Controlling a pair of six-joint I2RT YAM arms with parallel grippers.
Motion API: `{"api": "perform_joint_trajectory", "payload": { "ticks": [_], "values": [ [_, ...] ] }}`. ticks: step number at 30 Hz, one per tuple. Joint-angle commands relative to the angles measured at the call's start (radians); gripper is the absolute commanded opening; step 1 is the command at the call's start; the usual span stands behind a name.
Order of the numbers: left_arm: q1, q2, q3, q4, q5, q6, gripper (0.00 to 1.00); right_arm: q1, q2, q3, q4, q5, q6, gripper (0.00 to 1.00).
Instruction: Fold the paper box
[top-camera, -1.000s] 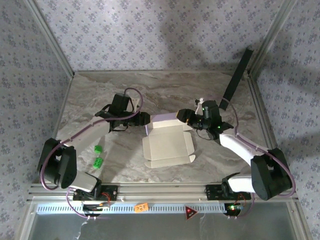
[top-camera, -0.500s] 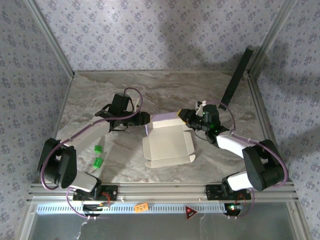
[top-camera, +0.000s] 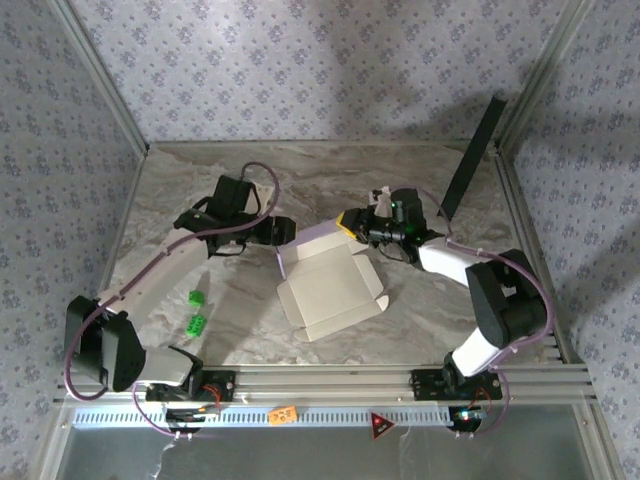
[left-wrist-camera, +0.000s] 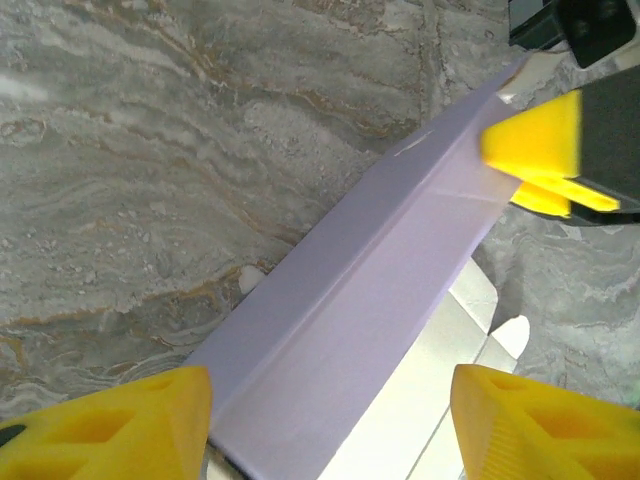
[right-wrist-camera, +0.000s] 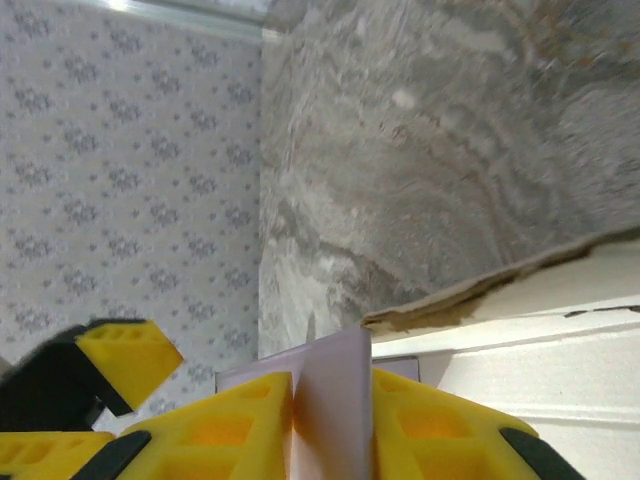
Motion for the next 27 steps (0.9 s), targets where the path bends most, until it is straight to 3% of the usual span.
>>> {"api": "perform_joint_trajectory", "payload": {
  "ticks": [1, 4, 11, 16, 19, 27],
  "values": [
    [0.006, 0.011, 0.053, -0.124, 0.022, 0.111, 0.66, 0.02, 0.036, 0.08, -0.115, -0.122, -0.077, 0.25],
    [0.002, 0.046, 0.091, -0.148, 0.076, 0.16, 0.68, 0.016, 0.041, 0.137, -0.275, -0.129, -0.157, 0.31],
    [-0.056, 0.164, 0.26, -0.285, 0.065, 0.313, 0.72, -0.058, -0.056, 0.197, -0.67, 0.087, -0.404, 0.51],
    [-0.125, 0.27, 0.375, -0.384, 0.029, 0.427, 0.76, -0.115, -0.134, 0.168, -0.717, 0.121, -0.447, 0.54],
    [-0.142, 0.338, 0.424, -0.424, 0.041, 0.481, 0.81, -0.145, -0.175, 0.138, -0.713, 0.123, -0.448, 0.54],
    [-0.164, 0.462, 0.559, -0.487, 0.058, 0.57, 0.83, -0.196, -0.244, 0.081, -0.708, 0.117, -0.452, 0.55]
  ]
}}
